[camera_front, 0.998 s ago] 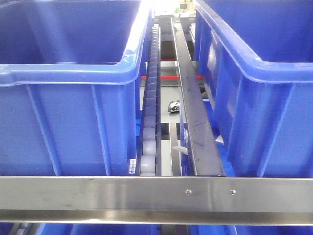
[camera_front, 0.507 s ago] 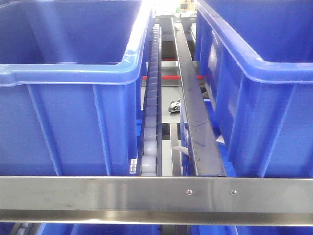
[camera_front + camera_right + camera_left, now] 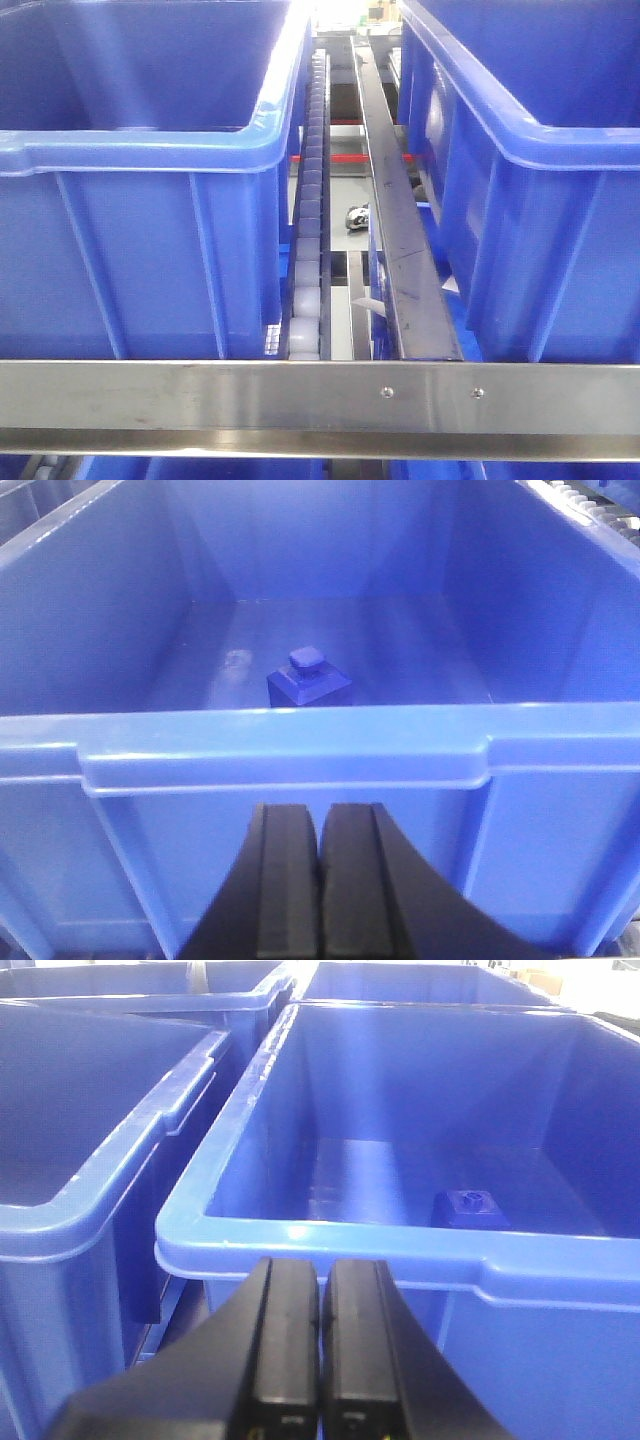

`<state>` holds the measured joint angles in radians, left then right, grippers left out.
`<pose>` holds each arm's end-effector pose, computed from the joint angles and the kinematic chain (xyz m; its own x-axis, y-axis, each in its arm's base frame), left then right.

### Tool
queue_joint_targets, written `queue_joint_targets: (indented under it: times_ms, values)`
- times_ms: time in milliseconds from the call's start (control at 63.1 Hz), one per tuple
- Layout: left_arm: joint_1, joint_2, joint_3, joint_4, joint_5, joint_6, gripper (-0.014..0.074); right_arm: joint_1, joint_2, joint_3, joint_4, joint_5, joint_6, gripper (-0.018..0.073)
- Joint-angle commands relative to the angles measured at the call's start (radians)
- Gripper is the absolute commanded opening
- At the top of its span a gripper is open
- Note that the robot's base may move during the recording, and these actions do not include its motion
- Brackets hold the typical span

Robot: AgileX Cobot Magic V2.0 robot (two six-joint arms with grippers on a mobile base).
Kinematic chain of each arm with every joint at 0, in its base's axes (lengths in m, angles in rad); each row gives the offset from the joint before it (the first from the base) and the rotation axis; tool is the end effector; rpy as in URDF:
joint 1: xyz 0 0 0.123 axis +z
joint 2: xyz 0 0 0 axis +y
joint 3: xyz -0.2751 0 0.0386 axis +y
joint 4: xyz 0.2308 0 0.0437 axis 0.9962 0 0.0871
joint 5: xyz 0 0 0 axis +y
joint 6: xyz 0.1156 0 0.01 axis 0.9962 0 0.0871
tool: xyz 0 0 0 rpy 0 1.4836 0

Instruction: Pick and sort blue part to right shelf

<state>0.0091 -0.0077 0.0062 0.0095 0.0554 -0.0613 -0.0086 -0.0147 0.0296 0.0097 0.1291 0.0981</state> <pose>0.0713 0.0007 0.2073 0.0337 -0.0515 -0.9981 -0.0079 0.9986 -0.0518 0.0716 -0.0005 0.1911 -0.0556 0.1080 -0.9926 0.0134 0.9941 0.1074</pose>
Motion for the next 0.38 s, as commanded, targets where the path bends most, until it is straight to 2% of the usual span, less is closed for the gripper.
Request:
queue_joint_targets:
  times_ms: [0, 364]
  values:
    - [-0.005, -0.019, 0.025, -0.009, -0.089, -0.006, 0.0125, -0.007, -0.018, -0.020, -0.010, -0.098, 0.001, 0.0035]
    - [-0.005, -0.019, 0.025, -0.009, -0.089, -0.006, 0.0125, -0.007, -0.018, -0.020, -0.010, -0.098, 0.001, 0.0035]
